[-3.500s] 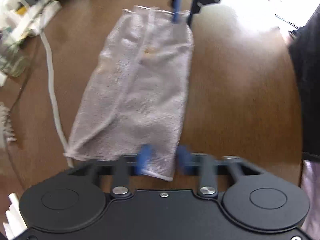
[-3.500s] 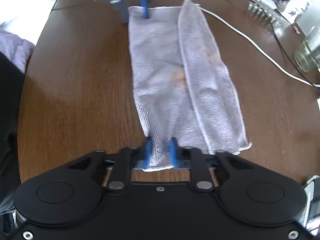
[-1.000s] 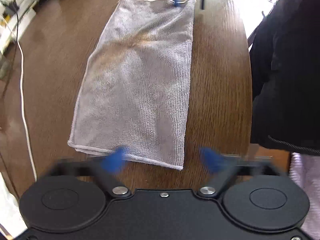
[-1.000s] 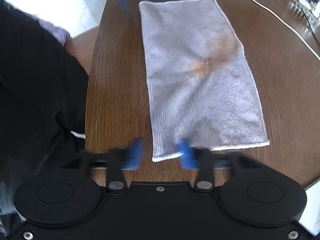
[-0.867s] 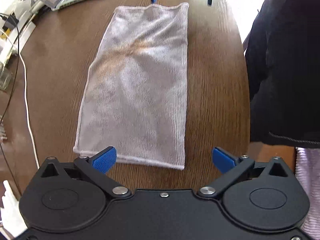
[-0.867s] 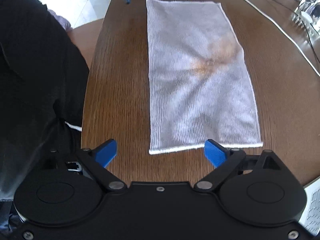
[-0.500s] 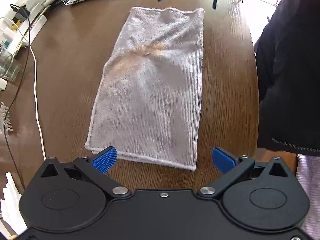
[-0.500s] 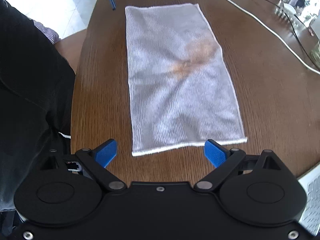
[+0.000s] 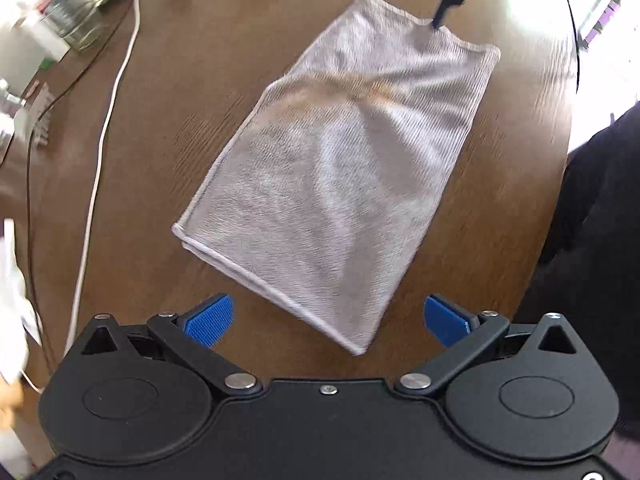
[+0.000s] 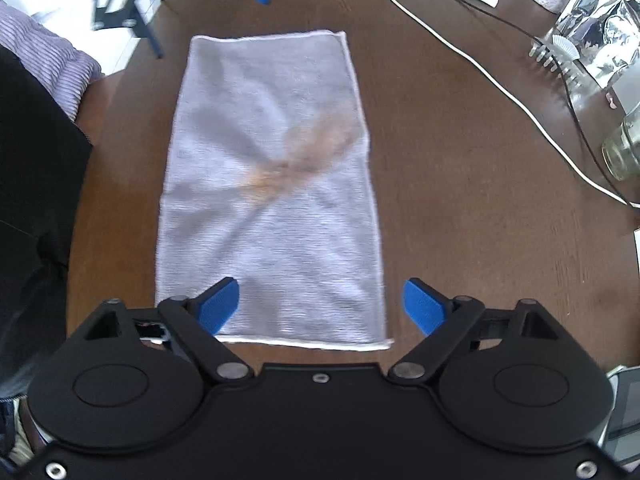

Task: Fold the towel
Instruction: 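Move the left gripper to the strip's short end and pinch it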

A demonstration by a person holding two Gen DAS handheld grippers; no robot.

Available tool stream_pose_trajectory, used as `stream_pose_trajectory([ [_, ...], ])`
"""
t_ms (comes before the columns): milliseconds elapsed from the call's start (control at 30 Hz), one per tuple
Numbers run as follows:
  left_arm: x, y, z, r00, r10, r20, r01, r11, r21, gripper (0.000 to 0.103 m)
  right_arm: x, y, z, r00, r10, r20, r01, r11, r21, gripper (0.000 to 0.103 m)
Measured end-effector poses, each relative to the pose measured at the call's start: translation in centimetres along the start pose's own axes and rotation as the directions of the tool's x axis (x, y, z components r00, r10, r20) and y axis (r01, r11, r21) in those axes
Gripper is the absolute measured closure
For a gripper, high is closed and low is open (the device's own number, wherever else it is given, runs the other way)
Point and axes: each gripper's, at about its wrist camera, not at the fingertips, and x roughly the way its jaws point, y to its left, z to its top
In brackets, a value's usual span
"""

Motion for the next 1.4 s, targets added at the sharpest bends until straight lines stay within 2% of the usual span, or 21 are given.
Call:
stream_pose_trajectory([
  [67, 0.1, -0.7, -0.3, 1.000, -0.006, -0.007, 0.005, 1.000, -0.016, 0.000, 0.3, -0.6, 0.0, 1.000, 0.016, -0.017, -0.016, 1.000, -0.003, 0.025],
  [133, 0.6, -1.1, -0.6, 1.000, 0.004, -0.030, -0.005, 0.999, -0.052, 0.000, 1.0, -1.1, 0.0, 0.998, 0.035, -0.046, -0.035, 0.999, -0.010, 0.046],
  [167, 0.8, -1.1, -0.7, 0.999, 0.008, -0.044, -0.011, 0.997, -0.083, 0.000, 1.3, -1.3, -0.2, 0.998, 0.033, -0.057, -0.034, 0.999, -0.015, 0.048],
  [233, 1.1, -0.9, -0.7, 0.998, -0.007, -0.056, -0.002, 0.988, -0.153, 0.000, 1.7, -1.4, -0.3, 0.997, 0.037, -0.065, -0.038, 0.999, -0.015, 0.049],
  [333, 0.9, 0.0, -1.0, 0.998, -0.042, -0.036, 0.029, 0.953, -0.302, 0.000, 1.7, -1.7, -0.4, 0.997, 0.055, -0.062, -0.056, 0.998, -0.004, 0.049],
  [500, 1.1, 0.3, -1.3, 0.997, -0.041, -0.060, 0.016, 0.928, -0.373, 0.000, 1.8, -1.5, -0.4, 0.996, 0.061, -0.065, -0.062, 0.998, -0.011, 0.049],
  [633, 1.2, 1.3, -1.7, 0.993, -0.114, -0.017, 0.088, 0.848, -0.522, 0.003, 1.5, -1.4, -0.4, 0.997, 0.055, -0.062, -0.056, 0.998, -0.005, 0.049],
  [667, 1.2, 1.9, -2.0, 0.990, -0.141, 0.005, 0.117, 0.797, -0.593, 0.003, 1.4, -1.5, -0.3, 0.997, 0.052, -0.059, -0.052, 0.999, -0.002, 0.049],
  [733, 1.1, 2.4, -2.4, 0.985, -0.169, 0.023, 0.141, 0.728, -0.671, 0.003, 1.2, -1.6, -0.1, 0.998, 0.041, -0.043, -0.040, 0.999, 0.009, 0.049],
  [800, 1.1, 2.9, -3.2, 0.980, -0.196, 0.038, 0.154, 0.622, -0.768, 0.003, 1.0, -1.7, -0.1, 0.999, 0.031, -0.031, -0.031, 0.999, 0.016, 0.048],
  [833, 1.1, 3.0, -3.5, 0.978, -0.204, 0.040, 0.155, 0.587, -0.795, 0.003, 0.9, -1.8, -0.2, 0.999, 0.027, -0.028, -0.027, 0.999, 0.019, 0.048],
  [933, 1.1, 3.3, -4.1, 0.974, -0.220, 0.061, 0.158, 0.456, -0.876, 0.003, 1.2, -1.9, -0.3, 0.999, 0.024, -0.041, -0.023, 0.999, 0.024, 0.048],
  [1000, 1.0, 3.7, -4.7, 0.970, -0.219, 0.103, 0.178, 0.356, -0.917, 0.003, 1.4, -2.0, -0.5, 0.999, 0.025, -0.043, -0.024, 0.999, 0.030, 0.048],
  [1067, 0.9, 3.8, -5.1, 0.969, -0.214, 0.122, 0.183, 0.294, -0.938, 0.006, 1.5, -2.0, -0.4, 0.999, 0.027, -0.044, -0.025, 0.999, 0.037, 0.048],
  [1100, 0.8, 3.9, -5.3, 0.969, -0.210, 0.133, 0.185, 0.252, -0.950, 0.009, 1.5, -2.1, -0.4, 0.999, 0.027, -0.042, -0.026, 0.999, 0.040, 0.048],
  [1167, 1.4, 4.3, -5.6, 0.970, -0.199, 0.140, 0.182, 0.207, -0.961, 0.017, 1.5, -2.1, -0.4, 0.999, 0.026, -0.039, -0.024, 0.999, 0.041, 0.048],
  [1267, 1.4, 4.5, -5.1, 0.981, -0.163, 0.103, 0.130, 0.164, -0.978, 0.025, 1.5, -2.1, -0.5, 0.999, 0.025, -0.037, -0.023, 0.999, 0.047, 0.048],
  [1367, 1.2, 4.5, -5.2, 0.989, -0.128, 0.077, 0.088, 0.083, -0.993, 0.032, 1.3, -2.2, -0.3, 1.000, 0.016, -0.024, -0.015, 0.998, 0.065, 0.047],
  [1400, 1.1, 4.4, -5.1, 0.992, -0.113, 0.053, 0.060, 0.058, -0.997, 0.038, 1.0, -2.3, -0.3, 1.000, 0.011, -0.010, -0.010, 0.996, 0.086, 0.043],
])
